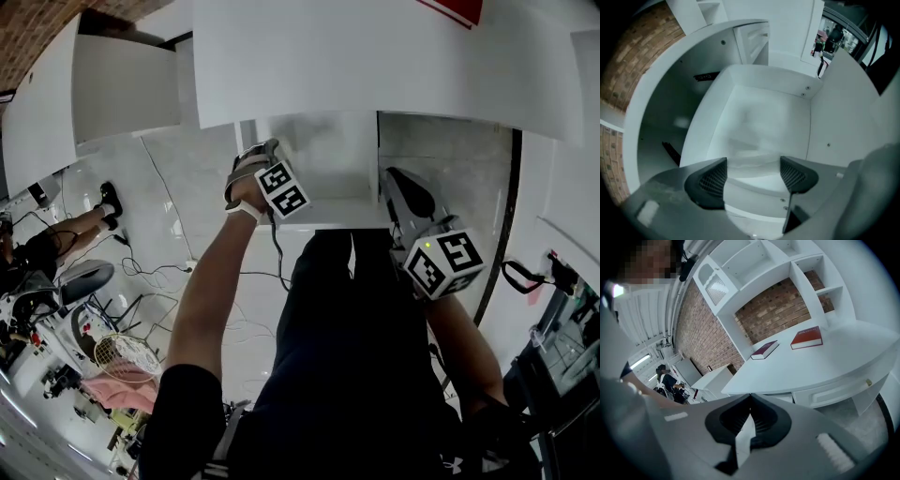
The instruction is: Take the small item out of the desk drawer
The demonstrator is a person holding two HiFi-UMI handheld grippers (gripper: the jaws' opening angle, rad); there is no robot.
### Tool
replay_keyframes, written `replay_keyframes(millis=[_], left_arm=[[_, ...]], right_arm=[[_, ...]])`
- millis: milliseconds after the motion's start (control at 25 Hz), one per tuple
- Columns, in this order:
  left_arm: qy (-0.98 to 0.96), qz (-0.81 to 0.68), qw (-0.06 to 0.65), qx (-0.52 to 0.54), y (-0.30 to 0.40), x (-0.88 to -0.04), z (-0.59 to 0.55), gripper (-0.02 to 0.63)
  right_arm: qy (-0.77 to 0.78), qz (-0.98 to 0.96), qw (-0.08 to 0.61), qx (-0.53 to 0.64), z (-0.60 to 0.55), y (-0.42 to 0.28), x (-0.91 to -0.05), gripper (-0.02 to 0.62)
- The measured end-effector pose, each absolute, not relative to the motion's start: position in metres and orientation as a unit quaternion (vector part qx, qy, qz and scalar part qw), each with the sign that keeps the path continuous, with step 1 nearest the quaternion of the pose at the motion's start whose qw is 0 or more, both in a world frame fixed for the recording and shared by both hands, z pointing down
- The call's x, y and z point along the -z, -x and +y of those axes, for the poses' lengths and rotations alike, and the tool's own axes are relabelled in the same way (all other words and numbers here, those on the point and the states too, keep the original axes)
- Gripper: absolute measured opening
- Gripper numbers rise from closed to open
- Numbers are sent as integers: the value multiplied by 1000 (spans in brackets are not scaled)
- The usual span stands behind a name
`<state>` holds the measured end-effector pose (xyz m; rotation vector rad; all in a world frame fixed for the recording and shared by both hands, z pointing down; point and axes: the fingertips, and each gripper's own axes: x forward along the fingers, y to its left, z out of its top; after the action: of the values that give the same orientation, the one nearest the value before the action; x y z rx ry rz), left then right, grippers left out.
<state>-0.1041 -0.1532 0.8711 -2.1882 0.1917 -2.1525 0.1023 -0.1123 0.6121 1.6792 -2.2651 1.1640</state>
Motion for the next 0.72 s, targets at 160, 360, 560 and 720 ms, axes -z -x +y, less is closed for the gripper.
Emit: replay_keyframes(millis=[160, 360, 560, 720], left_arm=[[734, 88, 30, 672, 94, -838, -158, 367], [759, 118, 35, 639, 86, -794, -168, 367], [787, 137, 64, 598, 62, -740, -170, 367], [801, 147, 94, 572, 41, -698, -174, 367]], right_arm=[[-545, -750, 46, -371, -118, -98, -599, 3], [-540, -762, 46, -354, -127, -89, -580, 3], [-533, -777, 41, -333, -132, -83, -557, 3], [-529, -785, 36, -320, -131, -81, -540, 3]])
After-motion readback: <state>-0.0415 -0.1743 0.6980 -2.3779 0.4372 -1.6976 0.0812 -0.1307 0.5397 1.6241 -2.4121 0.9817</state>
